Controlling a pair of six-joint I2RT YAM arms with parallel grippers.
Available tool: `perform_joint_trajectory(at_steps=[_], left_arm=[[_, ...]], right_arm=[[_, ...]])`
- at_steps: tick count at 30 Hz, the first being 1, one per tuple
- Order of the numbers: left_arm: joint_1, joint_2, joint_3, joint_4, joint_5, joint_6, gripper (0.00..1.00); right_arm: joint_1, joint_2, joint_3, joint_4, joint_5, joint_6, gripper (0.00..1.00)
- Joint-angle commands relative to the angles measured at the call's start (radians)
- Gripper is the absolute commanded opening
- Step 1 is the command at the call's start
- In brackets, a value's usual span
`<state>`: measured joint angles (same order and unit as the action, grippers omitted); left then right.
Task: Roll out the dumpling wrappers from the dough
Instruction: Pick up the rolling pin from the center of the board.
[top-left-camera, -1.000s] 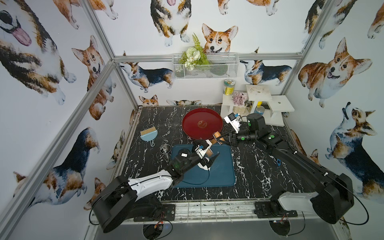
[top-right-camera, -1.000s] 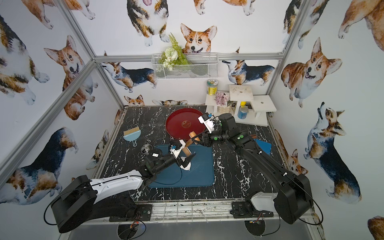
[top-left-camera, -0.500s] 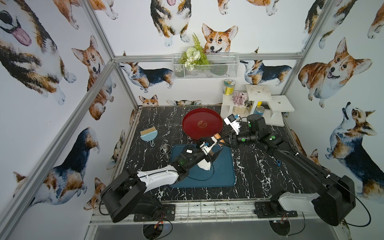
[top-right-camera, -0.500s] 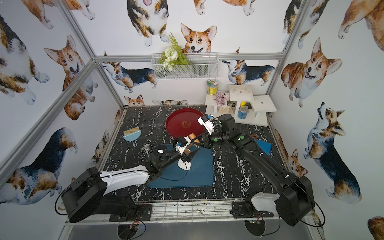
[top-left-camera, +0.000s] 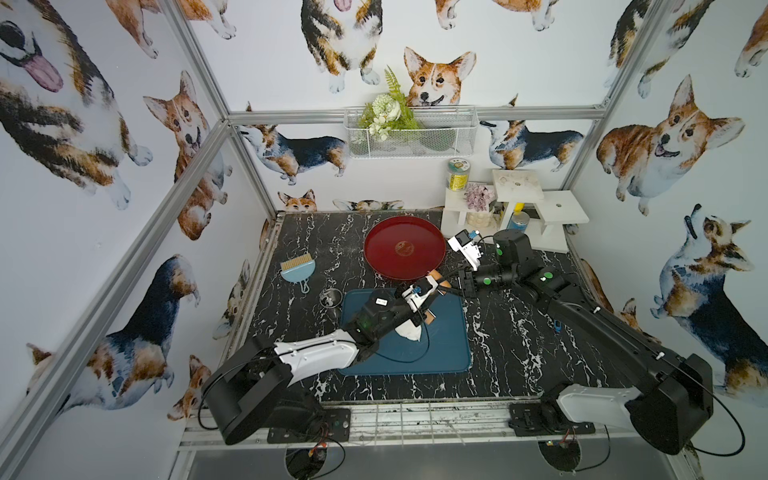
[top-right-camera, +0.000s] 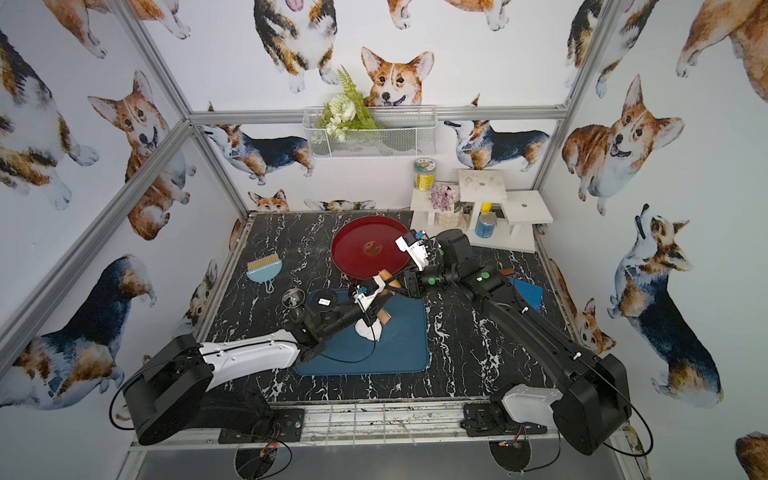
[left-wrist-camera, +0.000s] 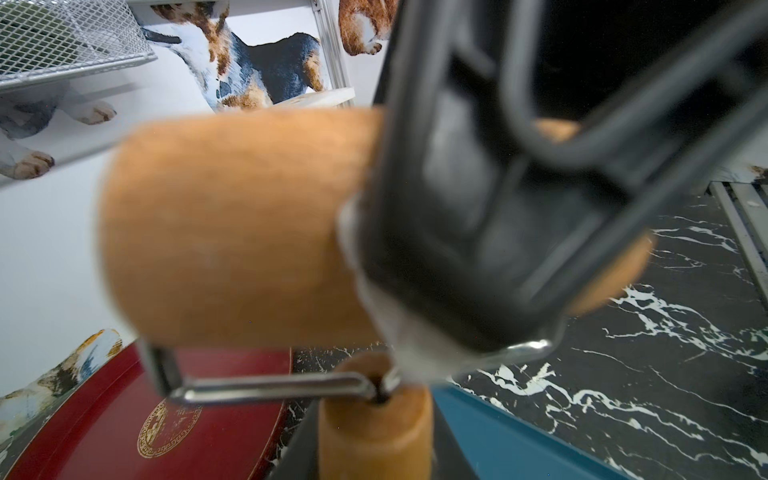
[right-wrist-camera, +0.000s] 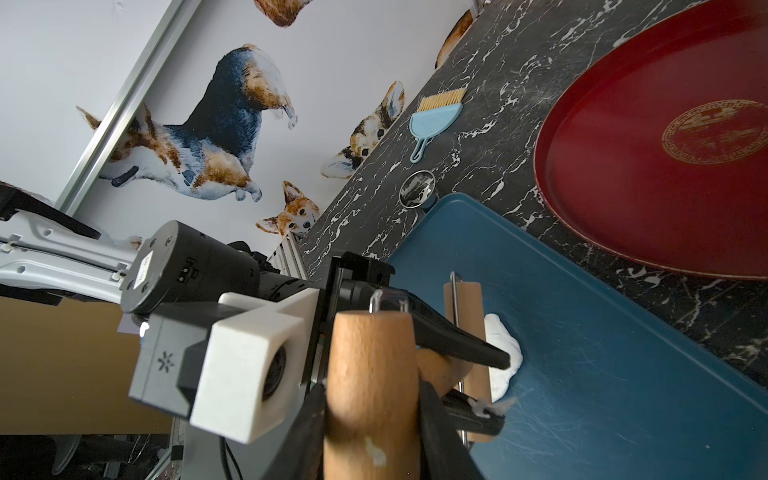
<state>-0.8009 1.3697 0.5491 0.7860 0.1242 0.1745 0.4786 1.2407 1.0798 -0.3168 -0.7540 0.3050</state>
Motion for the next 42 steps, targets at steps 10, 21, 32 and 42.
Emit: perform_joint_trajectory(at_steps=[10,21,32,42], left_arm=[[0.002,-0.068,0.012,-0.135,0.025,-0.06,0.4],[0.002,-0.039,0.005,-0.123,0.036,-0.076,0.24],[0.002,-0.067,0.015,-0.174,0.022,-0.086,0.0],[-0.007,-0.066,0.027,-0.232,0.023,-0.097,0.0]], right_arm=[[-0.001,-0.021,0.018,0.02,0.157,0.042,0.0],[0.0,-0.059,0.014,0.017,0.165,0.047,0.0],[-0.001,-0.037,0.022,-0.03,0.27,0.038,0.0],[0.0,-0.045,0.02,-0.023,0.249,0.044,0.46]])
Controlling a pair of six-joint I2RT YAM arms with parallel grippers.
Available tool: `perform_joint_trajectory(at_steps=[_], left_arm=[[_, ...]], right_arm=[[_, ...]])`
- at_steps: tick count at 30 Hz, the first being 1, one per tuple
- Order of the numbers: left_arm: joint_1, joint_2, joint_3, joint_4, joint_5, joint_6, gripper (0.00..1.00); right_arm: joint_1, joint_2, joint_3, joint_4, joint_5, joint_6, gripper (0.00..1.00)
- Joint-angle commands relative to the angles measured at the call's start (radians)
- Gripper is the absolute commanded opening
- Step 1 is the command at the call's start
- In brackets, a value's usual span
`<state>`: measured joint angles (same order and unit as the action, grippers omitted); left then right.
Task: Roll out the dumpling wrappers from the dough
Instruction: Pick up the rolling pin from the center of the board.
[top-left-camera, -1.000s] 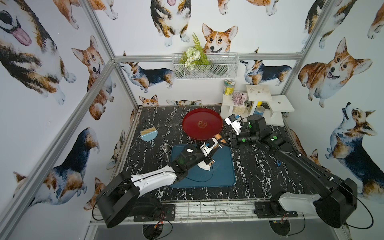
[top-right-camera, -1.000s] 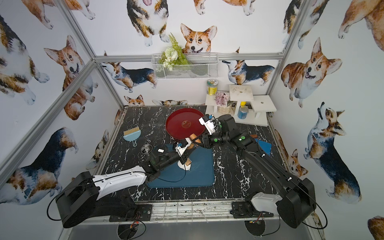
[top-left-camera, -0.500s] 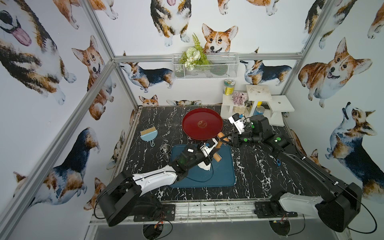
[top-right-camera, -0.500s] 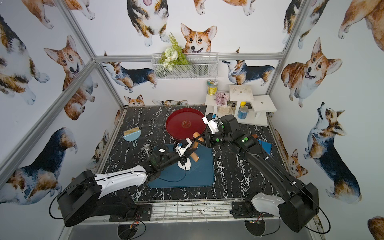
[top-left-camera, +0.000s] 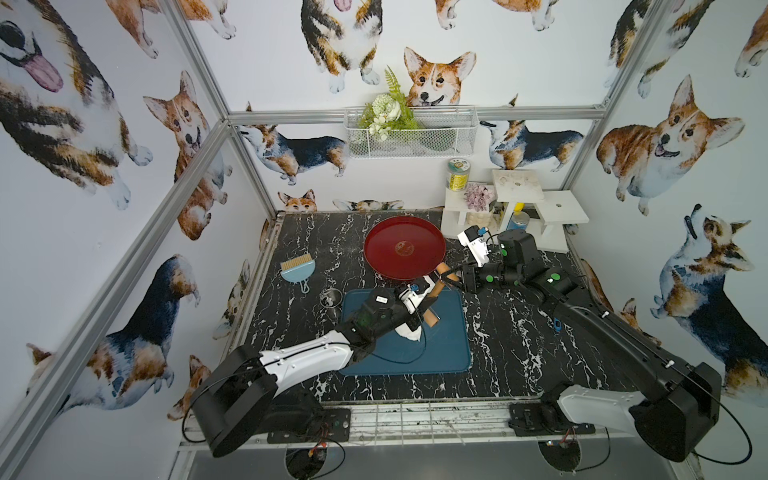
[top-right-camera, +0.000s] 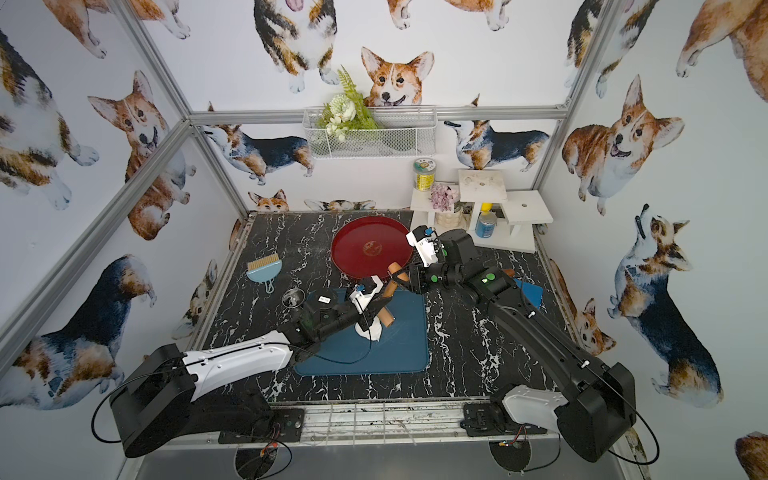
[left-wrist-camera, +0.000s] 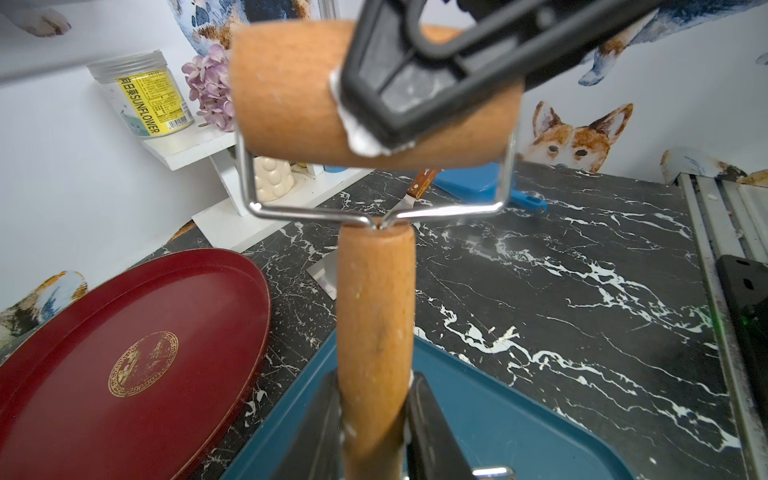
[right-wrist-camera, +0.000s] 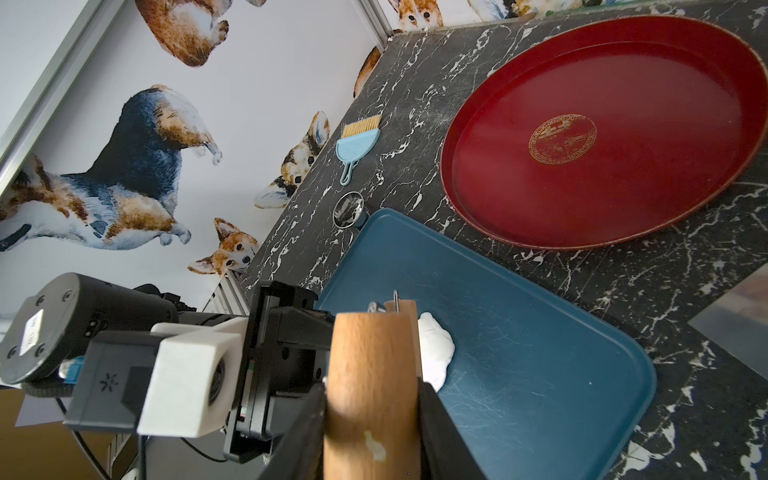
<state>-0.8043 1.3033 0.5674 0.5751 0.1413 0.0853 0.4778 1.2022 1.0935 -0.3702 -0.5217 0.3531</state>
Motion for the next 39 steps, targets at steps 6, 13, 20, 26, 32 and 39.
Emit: perform_joint_trajectory(at_steps=[6,13,20,26,32,39], left_arm=[[-0.013,-0.005,0.017,-0.047,-0.008,-0.007,0.0],[-0.024,-0.015,0.021,-0.067,-0.03,-0.001,0.0],[-0.03,-0.01,0.037,-0.089,-0.047,0.009,0.0],[-0.032,-0.009,0.036,-0.09,-0.054,0.016,0.0],[-0.032,-0.003,0.037,-0.094,-0.056,0.026,0.0],[-0.036,0.0,0.037,-0.098,-0.052,0.04,0.0]], right_arm=[[0.008,-0.007,0.002,0.015,0.063,-0.01,0.62],[0.022,0.029,0.003,-0.02,0.068,-0.012,0.74],[0.068,0.087,0.009,-0.05,0.086,-0.002,0.68],[0.068,0.112,0.011,-0.068,0.084,-0.006,0.58],[0.07,0.127,0.02,-0.061,0.036,-0.006,0.54],[0.071,0.147,0.025,-0.072,0.017,-0.011,0.51]])
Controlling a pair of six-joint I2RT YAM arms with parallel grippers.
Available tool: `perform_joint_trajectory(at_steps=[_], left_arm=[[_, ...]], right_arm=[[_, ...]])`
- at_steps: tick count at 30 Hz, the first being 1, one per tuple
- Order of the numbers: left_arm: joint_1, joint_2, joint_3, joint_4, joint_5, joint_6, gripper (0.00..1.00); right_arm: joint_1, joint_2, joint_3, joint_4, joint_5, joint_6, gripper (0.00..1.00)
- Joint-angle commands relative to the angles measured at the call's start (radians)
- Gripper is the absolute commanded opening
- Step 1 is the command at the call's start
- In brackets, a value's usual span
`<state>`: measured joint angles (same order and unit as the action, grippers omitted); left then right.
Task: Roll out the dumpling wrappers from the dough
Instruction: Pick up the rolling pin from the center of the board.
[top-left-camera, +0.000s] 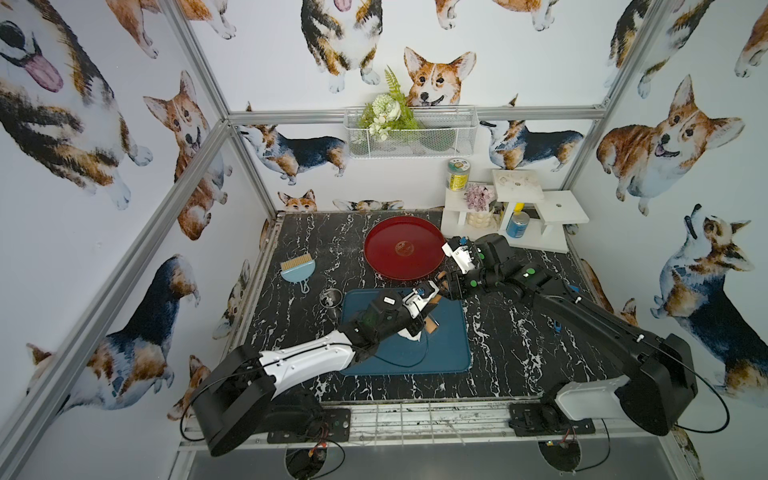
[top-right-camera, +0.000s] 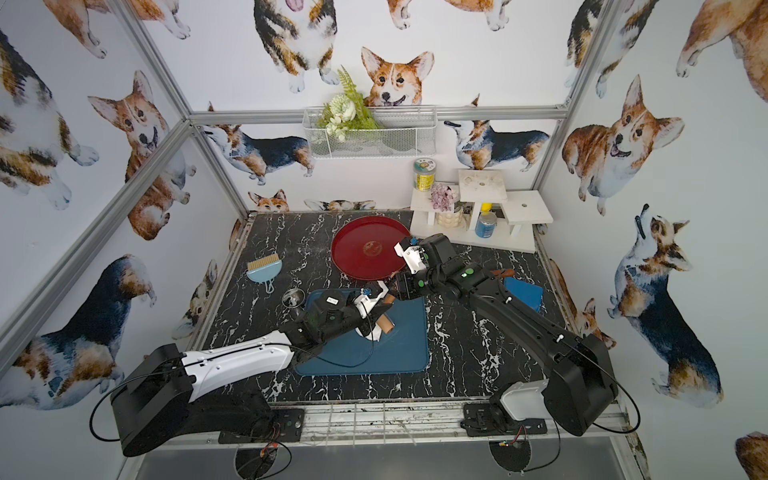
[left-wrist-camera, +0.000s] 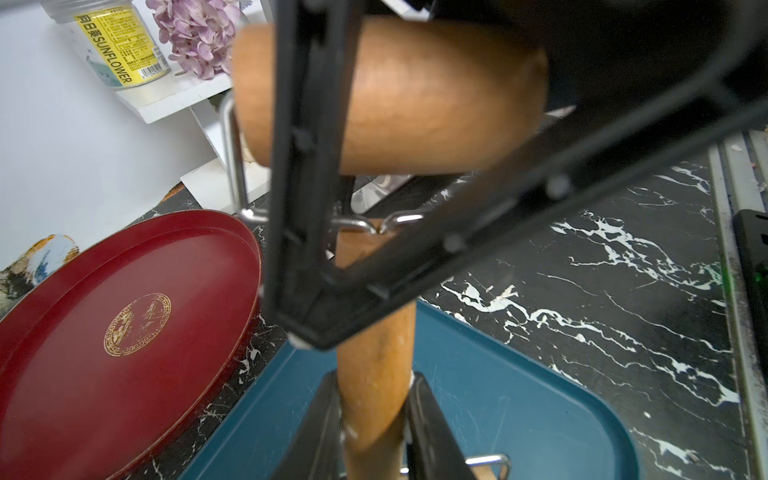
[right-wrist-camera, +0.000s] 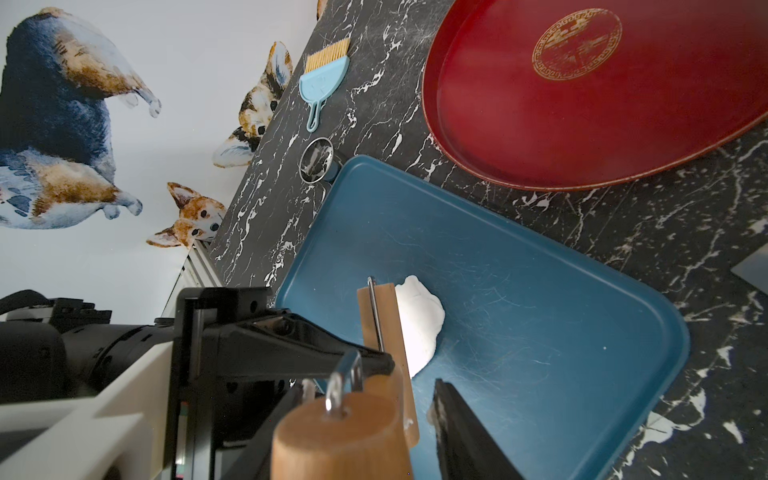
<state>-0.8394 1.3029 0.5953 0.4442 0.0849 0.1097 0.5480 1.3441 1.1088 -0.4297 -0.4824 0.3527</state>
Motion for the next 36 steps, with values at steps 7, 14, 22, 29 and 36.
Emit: perform_joint_trajectory(at_steps=[7,14,22,29,36], left_arm=[[-0.003,0.004,0.012,0.029,0.005,0.023,0.0],[-0.003,0.012,0.021,0.024,-0.015,0.009,0.15],[-0.004,-0.028,-0.005,0.023,-0.083,-0.067,0.96],[-0.004,-0.129,-0.062,-0.03,-0.187,-0.201,1.0],[0.003,-0.309,-0.095,-0.272,-0.425,-0.475,1.0]], right_arm=[[0.002,0.017,0.008,-0.018,-0.043,-0.021,0.33],[0.002,0.013,-0.003,-0.014,-0.058,-0.026,0.0],[0.001,-0.069,-0.078,0.086,0.039,0.008,0.0],[0.002,-0.198,-0.206,0.249,0.204,0.097,0.0],[0.007,-0.297,-0.321,0.364,0.278,0.176,0.0]])
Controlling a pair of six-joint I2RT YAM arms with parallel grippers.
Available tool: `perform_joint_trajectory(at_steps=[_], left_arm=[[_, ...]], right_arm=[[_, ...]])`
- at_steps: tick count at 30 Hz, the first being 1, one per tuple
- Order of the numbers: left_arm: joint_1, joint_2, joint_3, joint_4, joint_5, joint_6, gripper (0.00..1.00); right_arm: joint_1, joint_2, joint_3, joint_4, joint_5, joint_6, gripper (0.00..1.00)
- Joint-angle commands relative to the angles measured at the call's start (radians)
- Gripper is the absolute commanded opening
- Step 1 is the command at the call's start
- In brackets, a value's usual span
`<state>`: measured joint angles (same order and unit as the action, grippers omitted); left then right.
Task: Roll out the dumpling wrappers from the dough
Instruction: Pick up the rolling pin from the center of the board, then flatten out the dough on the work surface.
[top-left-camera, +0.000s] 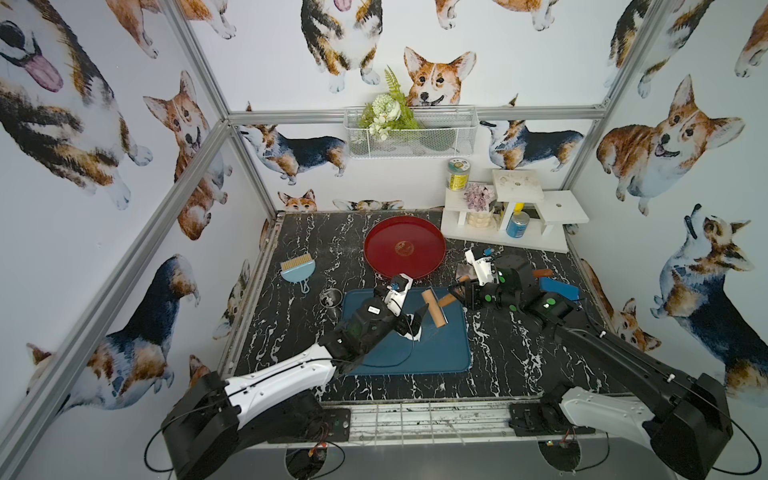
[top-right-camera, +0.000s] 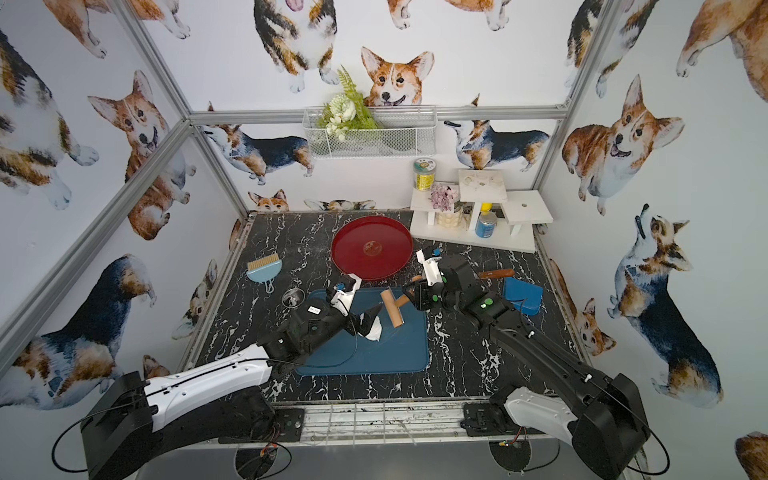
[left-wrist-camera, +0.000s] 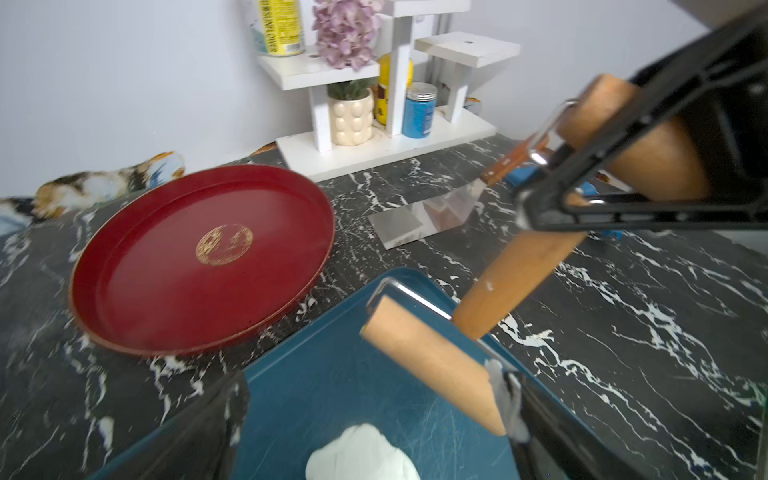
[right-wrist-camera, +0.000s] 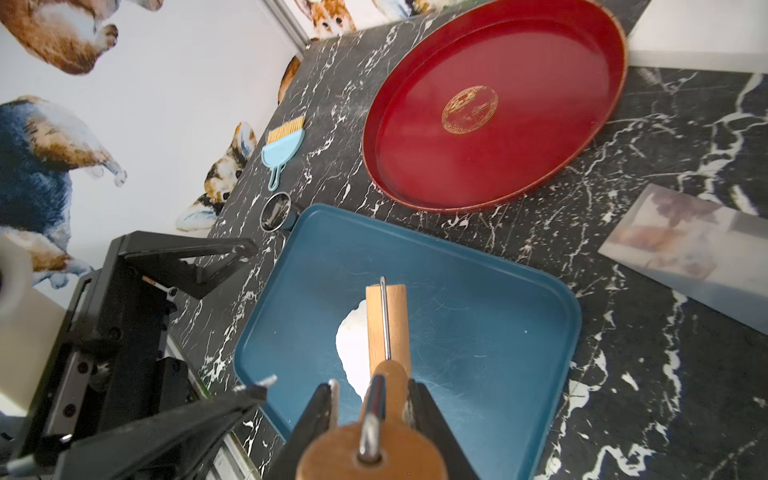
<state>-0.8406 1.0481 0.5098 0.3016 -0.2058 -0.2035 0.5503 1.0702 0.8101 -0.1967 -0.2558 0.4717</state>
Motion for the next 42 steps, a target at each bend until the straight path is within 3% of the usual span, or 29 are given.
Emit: perform_joint_trajectory(at_steps=[1,5,8,16,26,32,42], left_arm=[[0.007,-0.092,-0.022,-0.172,-0.162,-0.207,1.0],[0.047,-0.272,-0.075,-0.333,-0.211,-0.355,1.0],[0.12,-0.393,-0.101,-0.441,-0.151,-0.414,1.0],[0.281,-0.525,-0.125,-0.604,-0.016,-0.437,1.0],[0.324,-0.305,-0.062,-0.593,0.017,-0.404,1.0],[0.421,-0.149,-0.037,-0.579,0.116,-0.392,1.0],[0.495,-0.048,-0.06,-0.569,0.15,-0.42,1.0]], right_arm=[[0.013,-0.032,-0.034,0.147,0.057,0.068,0.0],[0.082,-0.03,-0.058,0.199,0.101,0.105,0.0],[0.138,0.004,-0.059,0.228,0.121,0.141,0.0],[0.206,0.12,-0.051,0.26,0.136,0.261,0.0],[0.212,0.181,-0.022,0.199,0.182,0.328,0.0],[0.211,0.227,-0.009,0.189,0.159,0.347,0.0],[0.212,0.219,-0.021,0.239,0.141,0.342,0.0]])
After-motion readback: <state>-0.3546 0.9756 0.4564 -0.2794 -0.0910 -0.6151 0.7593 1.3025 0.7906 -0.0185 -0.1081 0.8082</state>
